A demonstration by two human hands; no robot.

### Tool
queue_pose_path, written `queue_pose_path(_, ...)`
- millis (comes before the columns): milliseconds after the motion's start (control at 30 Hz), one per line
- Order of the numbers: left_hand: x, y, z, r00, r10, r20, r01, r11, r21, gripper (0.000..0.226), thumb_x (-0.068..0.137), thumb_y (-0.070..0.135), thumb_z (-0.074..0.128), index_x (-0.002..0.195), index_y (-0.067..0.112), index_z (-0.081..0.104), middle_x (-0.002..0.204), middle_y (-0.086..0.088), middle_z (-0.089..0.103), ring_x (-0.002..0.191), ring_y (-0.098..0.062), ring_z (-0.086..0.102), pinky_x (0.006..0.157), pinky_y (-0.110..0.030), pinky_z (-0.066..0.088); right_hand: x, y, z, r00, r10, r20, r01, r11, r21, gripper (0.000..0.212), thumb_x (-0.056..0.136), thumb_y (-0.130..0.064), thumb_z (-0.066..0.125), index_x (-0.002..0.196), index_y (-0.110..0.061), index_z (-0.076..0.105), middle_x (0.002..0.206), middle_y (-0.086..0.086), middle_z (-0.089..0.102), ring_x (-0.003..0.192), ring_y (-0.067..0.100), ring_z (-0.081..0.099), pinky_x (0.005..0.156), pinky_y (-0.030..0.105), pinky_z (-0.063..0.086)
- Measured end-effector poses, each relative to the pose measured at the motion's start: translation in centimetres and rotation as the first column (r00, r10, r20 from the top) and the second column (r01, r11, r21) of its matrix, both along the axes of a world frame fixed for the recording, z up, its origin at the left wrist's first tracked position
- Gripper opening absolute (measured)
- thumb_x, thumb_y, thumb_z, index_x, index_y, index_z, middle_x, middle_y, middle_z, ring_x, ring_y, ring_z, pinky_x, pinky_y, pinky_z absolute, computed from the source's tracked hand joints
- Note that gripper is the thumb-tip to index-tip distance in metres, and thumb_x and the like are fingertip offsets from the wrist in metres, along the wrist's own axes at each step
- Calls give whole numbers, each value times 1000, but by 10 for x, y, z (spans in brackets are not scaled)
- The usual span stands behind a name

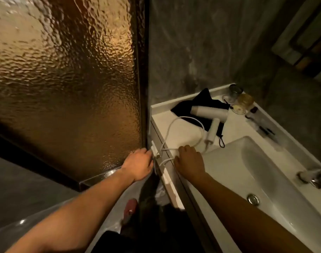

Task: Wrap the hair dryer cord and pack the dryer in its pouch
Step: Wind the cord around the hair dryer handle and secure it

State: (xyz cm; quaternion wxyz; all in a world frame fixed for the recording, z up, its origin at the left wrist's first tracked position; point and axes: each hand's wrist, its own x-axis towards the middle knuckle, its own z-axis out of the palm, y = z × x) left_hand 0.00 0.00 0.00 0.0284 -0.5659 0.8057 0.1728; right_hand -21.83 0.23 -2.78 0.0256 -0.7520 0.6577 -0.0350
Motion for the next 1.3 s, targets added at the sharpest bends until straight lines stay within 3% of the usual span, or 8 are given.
queue_pose_path(267,-1,-57,-5,990,-72,-121,70,997,-16,30,93,42,41,102,17,56,99,-10,60,97,-31,59,81,-44,51,-6,-32,2,993,-116,21,115,993,31,26,85,-28,59,97,-6,65,92,15,66,85,37,63,68,43,49)
queue_pose_path(500,-36,-106,-20,936,-112,-334,129,991,30,27,95,31,50,111,12,60,104,-9,65,95,-28,63,79,-38,52,-58,-75,15,910,-396,125,400,917,-7,25,92,-24,59,101,-1,66,99,21,65,90,41,61,69,46,54)
queue_pose_path(733,-93,-111,-49,883,-215,-417,316,930,189,30,94,30,57,114,8,59,109,-12,62,97,-28,60,81,-37,50,-101,-106,-4,722,-677,141,583,706,402,44,100,-31,51,123,6,52,125,26,56,109,42,56,83,39,44)
queue_pose_path(900,-124,-107,-61,870,-245,-429,389,875,288,38,92,30,61,123,9,58,118,-12,59,107,-28,57,90,-36,48,-108,-124,-10,506,-805,309,647,591,481,52,97,-34,59,128,5,47,112,18,59,98,35,61,72,34,41)
queue_pose_path(1067,-139,-97,-69,892,-382,-243,420,898,130,47,86,39,62,124,12,56,121,-12,50,111,-31,48,91,-44,48,-114,-132,-22,258,-851,458,652,503,567,60,94,-49,59,116,7,63,96,20,68,81,33,65,75,42,57)
queue_pose_path(1167,-145,-90,-72,900,-425,-98,430,903,27,39,91,38,56,118,9,57,122,-12,48,112,-32,45,89,-44,45,-115,-134,-17,117,-824,555,586,508,631,45,96,-42,61,100,2,62,84,14,64,70,26,60,67,38,51)
queue_pose_path(1233,-148,-85,-76,915,-398,-65,394,917,-70,28,90,30,58,110,11,63,122,-11,50,110,-32,46,86,-44,43,-118,-134,-12,-54,-799,599,502,497,708,42,94,-38,64,109,2,60,87,14,62,72,24,59,68,37,50)
queue_pose_path(1300,-150,-80,-74,933,-352,-70,337,927,-164,15,84,23,66,96,15,69,115,-10,54,103,-32,50,81,-43,44,-121,-137,-5,-338,-728,597,325,505,800,38,94,-27,62,119,1,56,86,16,61,67,24,59,62,36,53)
